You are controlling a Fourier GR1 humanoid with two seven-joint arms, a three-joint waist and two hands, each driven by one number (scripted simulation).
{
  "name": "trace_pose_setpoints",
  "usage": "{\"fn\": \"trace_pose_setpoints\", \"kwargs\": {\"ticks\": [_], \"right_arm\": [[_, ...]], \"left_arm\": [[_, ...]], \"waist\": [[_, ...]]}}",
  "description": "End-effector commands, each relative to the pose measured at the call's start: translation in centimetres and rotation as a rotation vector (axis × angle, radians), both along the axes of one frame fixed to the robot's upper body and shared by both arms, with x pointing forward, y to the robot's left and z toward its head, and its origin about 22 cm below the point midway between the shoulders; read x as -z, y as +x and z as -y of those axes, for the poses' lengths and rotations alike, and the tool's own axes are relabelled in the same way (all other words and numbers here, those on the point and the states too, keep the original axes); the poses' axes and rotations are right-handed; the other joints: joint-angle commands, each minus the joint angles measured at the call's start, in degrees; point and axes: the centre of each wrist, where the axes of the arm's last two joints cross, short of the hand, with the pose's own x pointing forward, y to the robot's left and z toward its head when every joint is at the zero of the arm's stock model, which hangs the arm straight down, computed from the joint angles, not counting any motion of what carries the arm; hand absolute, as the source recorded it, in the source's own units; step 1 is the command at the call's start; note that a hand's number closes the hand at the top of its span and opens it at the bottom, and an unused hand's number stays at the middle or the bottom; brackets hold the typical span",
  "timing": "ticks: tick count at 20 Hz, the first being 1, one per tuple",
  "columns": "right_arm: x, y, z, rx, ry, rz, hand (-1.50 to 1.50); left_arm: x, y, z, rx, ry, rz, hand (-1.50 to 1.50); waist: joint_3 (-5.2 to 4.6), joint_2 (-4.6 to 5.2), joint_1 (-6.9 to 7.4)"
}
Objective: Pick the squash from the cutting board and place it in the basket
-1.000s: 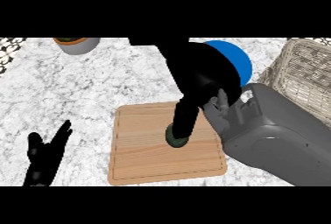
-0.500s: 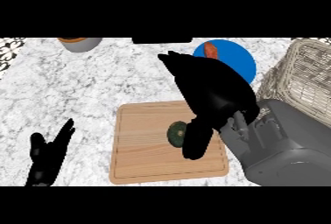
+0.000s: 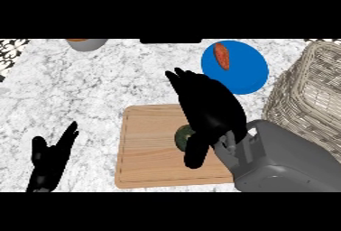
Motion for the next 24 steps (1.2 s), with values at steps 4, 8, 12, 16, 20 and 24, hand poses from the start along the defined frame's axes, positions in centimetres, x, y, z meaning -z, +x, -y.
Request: {"fn": "trace_pose_setpoints", "kwargs": {"ticks": [4, 8, 12, 16, 20, 24], "right_arm": [[3.8, -0.5, -0.4, 0.142, -0.129, -0.092, -1.5], [5.4, -1.3, 0.0, 0.158, -0.1, -0.08, -1.5], [7.2, -0.4, 0.2, 0.175, -0.082, -0.081, -1.5], [8.5, -1.1, -1.4, 0.158, -0.107, -0.07, -1.5], [10.6, 0.3, -1.9, 0.166, -0.09, -0.06, -1.5], [9.2, 0.2, -0.1, 0.175, -0.082, -0.055, -1.5]], "left_arm": [[1.1, -0.4, 0.2, -0.028, -0.044, -0.1, 0.0], [1.3, -0.6, 0.7, -0.007, -0.04, -0.107, 0.0], [1.0, -0.6, 0.5, -0.024, -0.042, -0.122, 0.0], [1.9, -0.3, 1.2, -0.01, -0.033, -0.107, 0.0], [1.3, 1.1, 0.1, -0.001, -0.05, -0.101, 0.0], [1.3, -0.6, 2.0, -0.003, -0.049, -0.103, 0.0]], "waist": [[-0.54, 0.4, 0.1], [-0.52, 0.39, 0.0], [-0.51, 0.54, 0.4], [-0.55, 0.61, 0.44], [-0.54, 0.75, 0.65], [-0.51, 0.52, 0.56]]}}
